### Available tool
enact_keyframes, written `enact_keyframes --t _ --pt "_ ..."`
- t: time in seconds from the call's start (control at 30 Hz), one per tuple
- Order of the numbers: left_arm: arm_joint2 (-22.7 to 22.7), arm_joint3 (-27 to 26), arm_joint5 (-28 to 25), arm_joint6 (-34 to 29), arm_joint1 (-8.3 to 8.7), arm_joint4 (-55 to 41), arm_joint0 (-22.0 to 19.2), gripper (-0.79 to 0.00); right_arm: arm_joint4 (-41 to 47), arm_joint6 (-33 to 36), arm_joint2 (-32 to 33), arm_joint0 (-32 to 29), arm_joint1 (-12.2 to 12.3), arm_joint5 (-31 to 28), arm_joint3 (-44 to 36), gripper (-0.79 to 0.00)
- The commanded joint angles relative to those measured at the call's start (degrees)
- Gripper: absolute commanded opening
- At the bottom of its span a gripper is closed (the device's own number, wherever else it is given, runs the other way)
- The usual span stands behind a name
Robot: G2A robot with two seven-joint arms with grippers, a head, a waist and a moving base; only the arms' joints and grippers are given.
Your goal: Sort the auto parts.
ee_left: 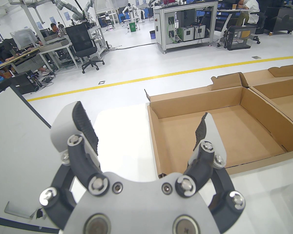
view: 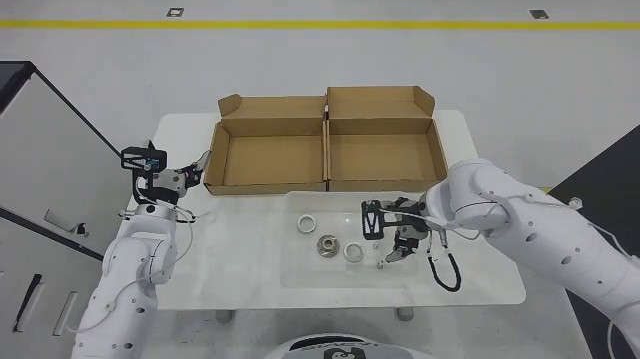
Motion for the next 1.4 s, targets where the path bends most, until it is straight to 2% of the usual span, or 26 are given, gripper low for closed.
enact_keyframes --t 0.0,0.17,0.4,0.7,0.77,0.8,0.83,0.97,1.07,1.13,1.2,1.37 --pt "0.0 0.0 0.0 0.0 0.00 0.0 0.0 0.000 0.3 2.1 -0.5 0.4 -0.2 1.1 -1.0 0.000" --pt "0.0 0.0 0.0 0.0 0.00 0.0 0.0 0.000 -0.2 4.9 -5.3 3.9 -1.1 4.0 -2.7 0.000" --pt "0.0 0.0 0.0 0.0 0.00 0.0 0.0 0.000 2.0 8.9 -14.4 11.6 -3.1 8.0 -0.9 0.000" --pt "0.0 0.0 0.0 0.0 0.00 0.0 0.0 0.000 7.8 8.8 -23.2 19.6 -5.5 7.9 4.1 0.000" --pt "0.0 0.0 0.0 0.0 0.00 0.0 0.0 0.000 8.8 8.8 -25.2 21.4 -5.9 7.9 4.9 -0.074" --pt "0.0 0.0 0.0 0.0 0.00 0.0 0.0 0.000 9.3 8.8 -26.1 22.2 -6.1 7.9 5.4 -0.068" --pt "0.0 0.0 0.0 0.0 0.00 0.0 0.0 0.000 9.7 8.8 -26.3 22.7 -6.3 7.8 5.7 -0.099" --pt "0.0 0.0 0.0 0.0 0.00 0.0 0.0 0.000 9.8 9.1 -26.3 22.4 -7.1 8.2 6.2 -0.132" --pt "0.0 0.0 0.0 0.0 0.00 0.0 0.0 0.000 9.5 9.1 -26.3 21.9 -7.6 8.1 6.7 -0.191" --pt "0.0 0.0 0.0 0.0 0.00 0.0 0.0 0.000 9.5 8.9 -26.3 21.5 -7.9 8.0 7.2 -0.259" --pt "0.0 0.0 0.0 0.0 0.00 0.0 0.0 0.000 9.5 8.9 -26.3 21.0 -8.2 7.9 7.8 -0.394" --pt "0.0 0.0 0.0 0.0 0.00 0.0 0.0 0.000 9.4 9.1 -26.3 20.3 -9.1 8.1 8.5 -0.422"
